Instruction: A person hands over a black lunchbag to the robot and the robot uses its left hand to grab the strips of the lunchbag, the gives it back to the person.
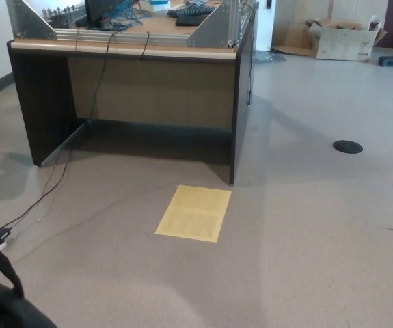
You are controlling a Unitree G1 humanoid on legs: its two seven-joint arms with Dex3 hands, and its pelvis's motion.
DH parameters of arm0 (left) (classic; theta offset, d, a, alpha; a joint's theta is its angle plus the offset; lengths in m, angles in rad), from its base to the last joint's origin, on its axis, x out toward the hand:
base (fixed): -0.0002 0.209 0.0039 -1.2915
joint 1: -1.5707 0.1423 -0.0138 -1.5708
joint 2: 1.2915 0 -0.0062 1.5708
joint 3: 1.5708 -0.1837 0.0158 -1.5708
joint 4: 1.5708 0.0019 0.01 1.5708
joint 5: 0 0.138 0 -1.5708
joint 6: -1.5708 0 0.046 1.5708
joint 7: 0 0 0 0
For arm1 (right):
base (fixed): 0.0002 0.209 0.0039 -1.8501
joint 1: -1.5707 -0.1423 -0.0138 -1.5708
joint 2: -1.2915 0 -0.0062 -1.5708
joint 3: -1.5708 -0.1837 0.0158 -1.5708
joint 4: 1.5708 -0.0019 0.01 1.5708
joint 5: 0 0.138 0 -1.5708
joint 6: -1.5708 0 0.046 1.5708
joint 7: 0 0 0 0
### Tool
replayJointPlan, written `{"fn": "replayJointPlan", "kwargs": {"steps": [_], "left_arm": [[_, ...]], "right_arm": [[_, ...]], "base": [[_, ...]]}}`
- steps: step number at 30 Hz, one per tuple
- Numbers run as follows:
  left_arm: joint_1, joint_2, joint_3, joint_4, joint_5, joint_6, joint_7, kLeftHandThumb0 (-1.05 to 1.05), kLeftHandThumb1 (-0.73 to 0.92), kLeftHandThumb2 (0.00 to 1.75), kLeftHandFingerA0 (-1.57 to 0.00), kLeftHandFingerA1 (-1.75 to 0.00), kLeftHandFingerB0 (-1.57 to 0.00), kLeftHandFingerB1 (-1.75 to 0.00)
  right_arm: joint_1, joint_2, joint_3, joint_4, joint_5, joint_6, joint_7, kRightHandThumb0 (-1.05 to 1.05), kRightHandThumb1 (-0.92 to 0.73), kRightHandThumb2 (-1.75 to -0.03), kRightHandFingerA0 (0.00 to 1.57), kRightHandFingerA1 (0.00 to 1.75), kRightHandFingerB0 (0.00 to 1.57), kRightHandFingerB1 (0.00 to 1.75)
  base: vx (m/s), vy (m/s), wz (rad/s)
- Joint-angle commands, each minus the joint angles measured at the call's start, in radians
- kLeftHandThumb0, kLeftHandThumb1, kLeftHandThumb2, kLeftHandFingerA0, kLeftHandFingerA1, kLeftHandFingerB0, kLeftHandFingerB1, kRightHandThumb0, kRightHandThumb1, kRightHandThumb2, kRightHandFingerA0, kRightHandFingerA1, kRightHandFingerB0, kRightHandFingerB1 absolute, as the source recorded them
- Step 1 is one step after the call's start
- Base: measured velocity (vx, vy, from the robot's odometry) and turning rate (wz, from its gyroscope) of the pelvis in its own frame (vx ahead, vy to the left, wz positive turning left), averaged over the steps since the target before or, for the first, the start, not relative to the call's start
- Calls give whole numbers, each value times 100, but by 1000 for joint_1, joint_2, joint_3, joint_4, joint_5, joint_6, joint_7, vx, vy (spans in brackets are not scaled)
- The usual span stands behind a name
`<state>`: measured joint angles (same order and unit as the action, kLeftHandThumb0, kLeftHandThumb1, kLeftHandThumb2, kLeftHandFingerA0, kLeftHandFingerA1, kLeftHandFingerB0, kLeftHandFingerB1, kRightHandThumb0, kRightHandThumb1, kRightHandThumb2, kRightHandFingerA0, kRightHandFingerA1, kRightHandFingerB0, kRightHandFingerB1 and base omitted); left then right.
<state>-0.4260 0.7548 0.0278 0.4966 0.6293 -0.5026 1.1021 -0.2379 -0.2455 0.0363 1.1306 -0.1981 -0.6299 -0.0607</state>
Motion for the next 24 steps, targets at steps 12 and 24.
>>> {"fn": "replayJointPlan", "kwargs": {"steps": [12, 24], "left_arm": [[111, -62, 59, 14, 52, -51, 113, -4, 37, 79, -125, -141, -108, -131], [-221, -6, -15, 134, 113, -52, 54, -14, 57, 55, -89, -175, -66, -175]], "right_arm": [[15, -16, -2, -1, -1, -4, -4, -72, -85, -65, 44, 45, 43, 41], [5, -17, 6, 2, -14, 1, -14, -73, -83, -67, 46, 46, 41, 40]], "base": [[0, 0, 0], [0, 0, 0]]}}
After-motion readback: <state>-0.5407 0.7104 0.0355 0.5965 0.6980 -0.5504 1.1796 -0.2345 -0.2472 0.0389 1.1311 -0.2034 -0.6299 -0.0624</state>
